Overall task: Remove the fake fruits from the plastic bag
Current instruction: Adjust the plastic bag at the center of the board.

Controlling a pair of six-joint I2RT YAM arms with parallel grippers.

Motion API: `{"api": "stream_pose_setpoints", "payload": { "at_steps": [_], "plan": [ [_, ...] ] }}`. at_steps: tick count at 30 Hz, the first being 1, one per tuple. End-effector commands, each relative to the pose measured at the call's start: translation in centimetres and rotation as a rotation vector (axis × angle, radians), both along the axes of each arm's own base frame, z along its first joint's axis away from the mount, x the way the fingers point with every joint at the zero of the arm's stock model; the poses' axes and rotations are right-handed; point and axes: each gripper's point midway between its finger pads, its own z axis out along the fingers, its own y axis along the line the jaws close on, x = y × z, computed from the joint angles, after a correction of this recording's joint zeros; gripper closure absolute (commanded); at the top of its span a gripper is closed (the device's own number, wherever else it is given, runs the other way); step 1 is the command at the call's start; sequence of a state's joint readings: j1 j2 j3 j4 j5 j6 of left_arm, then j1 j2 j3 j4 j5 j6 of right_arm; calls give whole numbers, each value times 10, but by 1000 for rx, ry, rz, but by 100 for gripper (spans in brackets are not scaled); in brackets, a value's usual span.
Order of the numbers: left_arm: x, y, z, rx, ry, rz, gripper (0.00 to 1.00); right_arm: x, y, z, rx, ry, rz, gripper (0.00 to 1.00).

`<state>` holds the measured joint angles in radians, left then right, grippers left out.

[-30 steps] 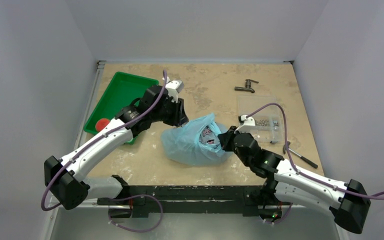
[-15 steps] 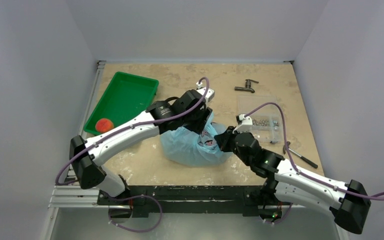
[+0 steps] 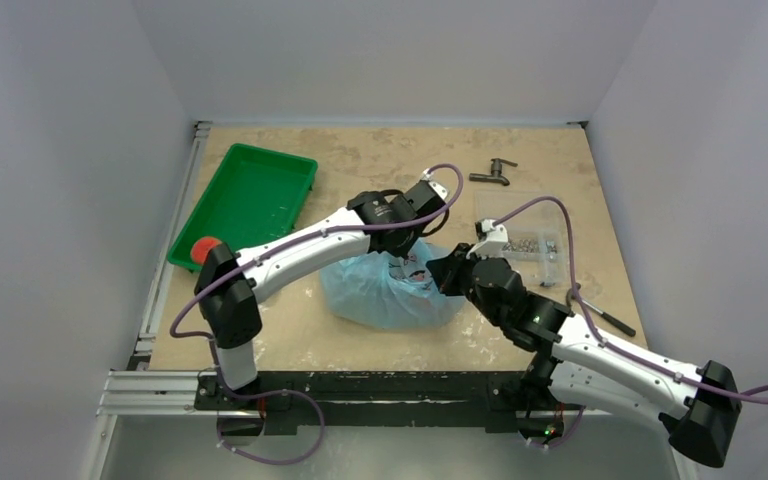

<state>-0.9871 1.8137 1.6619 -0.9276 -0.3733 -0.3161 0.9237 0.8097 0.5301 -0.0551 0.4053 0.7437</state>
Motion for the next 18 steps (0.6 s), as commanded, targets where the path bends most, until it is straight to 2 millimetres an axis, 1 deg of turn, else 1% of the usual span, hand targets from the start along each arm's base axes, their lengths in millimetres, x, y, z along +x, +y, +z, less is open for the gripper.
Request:
{"api": "stream_pose_setpoints", "payload": {
  "at_steps": [1, 3, 5, 8, 9, 10, 12, 14, 15, 16, 17, 18],
  "plan": [
    [32, 10, 70, -51, -202, 51, 100, 14, -8, 41, 51, -65, -96, 100],
    [44, 15, 96, -116, -248, 66, 100, 21, -14, 53, 56, -95, -142, 100],
    [58, 20, 126, -206, -288, 73, 100, 30, -16, 71, 49, -145, -177, 100],
    [76, 33, 176, -349, -370, 95, 100, 46, -24, 97, -4, -195, -254, 100],
    [78, 39, 195, -398, -400, 94, 100, 53, -31, 106, -22, -206, -299, 100],
    [77, 42, 211, -443, -422, 84, 100, 56, -33, 112, -40, -216, -313, 100],
    [72, 48, 237, -526, -471, 72, 100, 63, -44, 124, -69, -250, -357, 100],
    [60, 51, 248, -597, -487, 50, 100, 64, -48, 127, -97, -282, -359, 100],
    [52, 51, 244, -624, -470, 30, 100, 62, -46, 126, -107, -287, -335, 100],
    [41, 48, 230, -643, -425, 7, 100, 58, -42, 122, -113, -280, -294, 100],
    [32, 51, 229, -678, -413, 6, 100, 53, -36, 117, -118, -271, -236, 100],
    [24, 54, 220, -701, -391, 15, 100, 45, -26, 113, -119, -271, -150, 99]
  ]
}}
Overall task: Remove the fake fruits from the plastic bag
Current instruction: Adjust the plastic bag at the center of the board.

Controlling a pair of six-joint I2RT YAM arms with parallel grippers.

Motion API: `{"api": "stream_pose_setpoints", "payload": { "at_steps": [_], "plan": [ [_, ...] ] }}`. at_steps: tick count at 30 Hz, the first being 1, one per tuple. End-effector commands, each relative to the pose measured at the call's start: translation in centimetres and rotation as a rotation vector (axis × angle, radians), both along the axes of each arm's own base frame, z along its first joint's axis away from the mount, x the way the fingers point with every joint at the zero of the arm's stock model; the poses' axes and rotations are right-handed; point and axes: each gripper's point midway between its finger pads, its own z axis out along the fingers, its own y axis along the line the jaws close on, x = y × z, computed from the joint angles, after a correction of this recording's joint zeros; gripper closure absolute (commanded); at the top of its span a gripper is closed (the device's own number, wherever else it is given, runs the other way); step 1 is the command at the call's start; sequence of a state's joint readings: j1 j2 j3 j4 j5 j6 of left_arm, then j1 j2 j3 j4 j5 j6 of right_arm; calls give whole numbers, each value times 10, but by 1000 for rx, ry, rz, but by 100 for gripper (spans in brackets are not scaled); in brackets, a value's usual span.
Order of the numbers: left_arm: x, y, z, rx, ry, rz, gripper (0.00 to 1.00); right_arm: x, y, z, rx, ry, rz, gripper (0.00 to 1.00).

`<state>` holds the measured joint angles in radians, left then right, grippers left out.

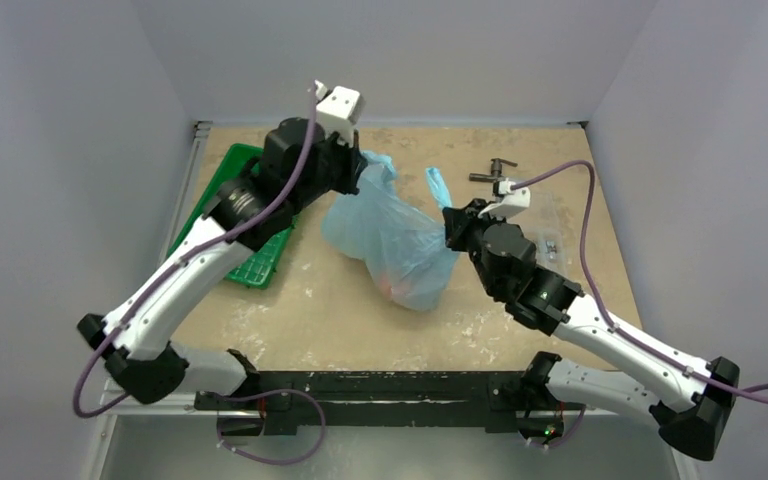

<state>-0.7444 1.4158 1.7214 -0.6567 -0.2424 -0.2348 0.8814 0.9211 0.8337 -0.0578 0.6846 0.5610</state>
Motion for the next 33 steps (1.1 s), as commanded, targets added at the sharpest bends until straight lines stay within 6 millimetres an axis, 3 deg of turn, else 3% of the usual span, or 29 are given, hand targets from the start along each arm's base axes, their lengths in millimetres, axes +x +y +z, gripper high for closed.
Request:
{"api": "stream_pose_setpoints", "payload": {
  "at_steps": [1, 2, 4, 8, 13, 17, 21, 25, 31, 33],
  "plan": [
    [-38, -5, -29, -138, 62, -94, 100, -25, 21, -2, -70, -24, 240, 97],
    [-45, 0, -44, -159, 87, -83, 100, -38, 35, -12, -76, -19, 356, 92],
    [-59, 8, -68, -198, 128, -69, 100, -63, 51, -23, -51, 5, 523, 71],
    [-81, 21, -102, -240, 208, -48, 100, -90, 59, -45, -12, 164, 626, 40],
    [-108, 39, -125, -299, 293, -7, 100, -110, 51, -70, -80, 390, 645, 22],
    [-119, 42, -127, -390, 298, -2, 100, -109, 49, -65, -127, 414, 639, 15],
    [-121, 44, -135, -414, 323, 20, 100, -96, 60, -43, -162, 296, 679, 8],
    [-123, 48, -139, -408, 347, 43, 100, -98, 92, -13, -140, 164, 837, 8],
    [-128, 47, -133, -383, 344, 5, 100, -65, 123, -9, -214, 34, 849, 6],
    [-131, 48, -131, -372, 348, -7, 100, -62, 137, 0, -200, 4, 890, 8]
  ]
}}
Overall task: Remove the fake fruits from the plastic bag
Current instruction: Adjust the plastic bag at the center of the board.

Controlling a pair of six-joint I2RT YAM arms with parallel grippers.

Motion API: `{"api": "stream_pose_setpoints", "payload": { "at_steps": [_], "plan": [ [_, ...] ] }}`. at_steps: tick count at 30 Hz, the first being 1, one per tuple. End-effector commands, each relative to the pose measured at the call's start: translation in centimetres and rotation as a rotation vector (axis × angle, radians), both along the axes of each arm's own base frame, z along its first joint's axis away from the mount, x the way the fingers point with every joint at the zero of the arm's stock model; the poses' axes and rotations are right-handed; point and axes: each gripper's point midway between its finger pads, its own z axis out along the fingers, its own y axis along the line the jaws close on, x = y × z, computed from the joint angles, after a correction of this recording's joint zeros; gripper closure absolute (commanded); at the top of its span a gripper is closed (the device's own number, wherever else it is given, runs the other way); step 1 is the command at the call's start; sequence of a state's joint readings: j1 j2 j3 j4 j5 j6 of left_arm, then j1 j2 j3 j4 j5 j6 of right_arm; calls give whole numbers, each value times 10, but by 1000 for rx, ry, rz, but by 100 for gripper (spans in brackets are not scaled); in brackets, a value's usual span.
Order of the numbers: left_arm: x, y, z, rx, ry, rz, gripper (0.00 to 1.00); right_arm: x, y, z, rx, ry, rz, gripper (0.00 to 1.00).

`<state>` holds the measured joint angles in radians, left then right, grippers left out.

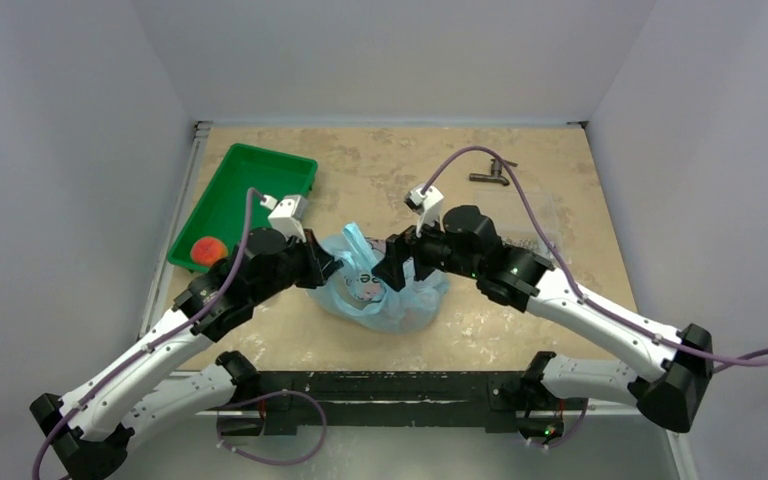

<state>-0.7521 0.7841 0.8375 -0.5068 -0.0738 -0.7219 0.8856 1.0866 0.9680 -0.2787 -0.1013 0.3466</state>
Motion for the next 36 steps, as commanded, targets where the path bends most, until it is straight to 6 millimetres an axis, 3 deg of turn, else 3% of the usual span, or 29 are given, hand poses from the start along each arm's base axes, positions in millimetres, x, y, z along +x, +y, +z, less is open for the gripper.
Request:
{"api": "stream_pose_setpoints", "payload": {
  "at_steps": [1, 4, 6, 10, 13, 14, 16, 18, 20, 27, 36],
  "plan": [
    [-7, 0, 16, -17, -16, -33, 100, 18, 36, 51, 119, -175, 88, 9],
    [-12, 4, 13, 0, -2, -41, 100, 21, 53, 62, 245, -184, 108, 24],
    [-16, 5, 12, 6, 5, -50, 100, 16, 66, 62, 284, -183, 174, 28],
    [-23, 9, 10, 26, 15, -70, 100, 13, 94, 43, 303, -77, 258, 29],
    [-26, 12, 10, 55, 25, -86, 100, 14, 107, 31, 296, -3, 282, 36],
    [-27, 13, 10, 65, 26, -90, 100, 14, 109, 26, 293, 14, 280, 42],
    [-28, 15, 10, 86, 28, -98, 95, 22, 108, 22, 279, 25, 230, 65],
    [-34, 16, 9, 112, 32, -136, 81, 27, 100, 26, 266, 24, 170, 87],
    [-40, 17, 12, 139, 20, -191, 66, 24, 93, 32, 271, 40, 148, 99],
    [-63, 16, 30, 233, -102, -432, 53, 17, 75, 44, 282, 83, 87, 100],
    [-53, 9, 52, 443, -356, -553, 41, 11, 73, 45, 294, 103, 103, 100]
  ]
}}
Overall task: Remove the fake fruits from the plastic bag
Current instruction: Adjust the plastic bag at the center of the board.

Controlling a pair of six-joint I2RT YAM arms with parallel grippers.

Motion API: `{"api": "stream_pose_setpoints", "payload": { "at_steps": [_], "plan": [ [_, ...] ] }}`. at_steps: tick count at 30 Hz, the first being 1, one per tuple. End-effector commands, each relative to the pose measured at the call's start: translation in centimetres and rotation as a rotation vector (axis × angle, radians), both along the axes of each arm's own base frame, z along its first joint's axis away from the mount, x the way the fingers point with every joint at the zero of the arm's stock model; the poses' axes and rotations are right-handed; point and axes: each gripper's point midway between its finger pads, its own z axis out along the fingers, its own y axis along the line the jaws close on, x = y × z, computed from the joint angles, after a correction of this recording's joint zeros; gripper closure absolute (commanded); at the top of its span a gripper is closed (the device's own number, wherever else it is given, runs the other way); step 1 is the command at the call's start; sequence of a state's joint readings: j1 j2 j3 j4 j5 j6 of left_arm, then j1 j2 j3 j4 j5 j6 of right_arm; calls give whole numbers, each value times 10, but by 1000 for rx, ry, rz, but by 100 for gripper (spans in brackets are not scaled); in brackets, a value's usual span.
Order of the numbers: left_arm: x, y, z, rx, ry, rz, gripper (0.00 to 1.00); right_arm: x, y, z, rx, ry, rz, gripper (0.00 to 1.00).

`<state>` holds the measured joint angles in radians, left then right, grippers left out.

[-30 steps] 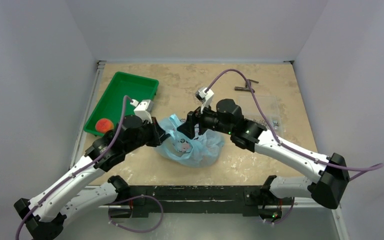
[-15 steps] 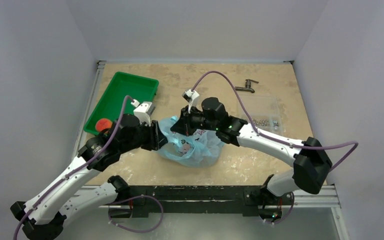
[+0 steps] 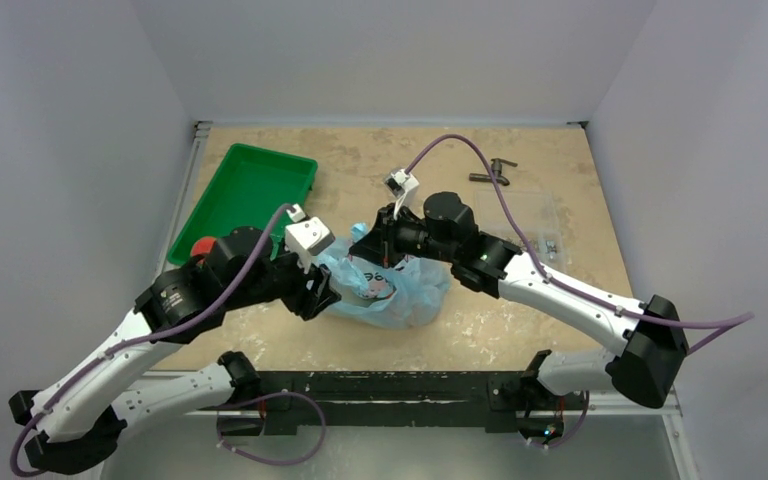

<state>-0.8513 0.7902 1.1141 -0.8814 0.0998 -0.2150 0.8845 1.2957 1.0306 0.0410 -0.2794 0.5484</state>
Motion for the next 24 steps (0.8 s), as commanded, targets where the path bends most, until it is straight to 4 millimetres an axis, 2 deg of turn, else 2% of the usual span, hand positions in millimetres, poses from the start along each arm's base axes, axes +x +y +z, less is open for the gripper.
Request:
{"api": "stream_pose_setpoints", "payload": {
  "at_steps": [1, 7, 14, 17, 21, 22, 23, 24],
  "plan": [
    [10, -7, 18, 95, -188, -97, 41, -1, 1, 17, 37, 1, 3, 100],
    [34, -7, 41, 149, -319, -27, 41, -3, -1, 18, 40, 2, 7, 100],
    [4, -45, 38, 78, -288, -289, 41, -2, -6, 22, 46, -9, -8, 100],
    [-1, -60, 43, 35, -291, -351, 41, -2, -5, 21, 46, -5, -2, 100],
    [2, -75, 55, -14, -316, -365, 43, -3, -6, 24, 59, 2, -4, 100],
    [6, -75, 55, 2, -320, -352, 47, -3, -7, 26, 64, 1, -9, 100],
    [11, -74, 56, 23, -329, -338, 58, -1, -8, 27, 62, -1, -17, 100],
    [19, -70, 57, 50, -344, -298, 76, 3, -11, 27, 56, -1, -35, 100]
  ]
}}
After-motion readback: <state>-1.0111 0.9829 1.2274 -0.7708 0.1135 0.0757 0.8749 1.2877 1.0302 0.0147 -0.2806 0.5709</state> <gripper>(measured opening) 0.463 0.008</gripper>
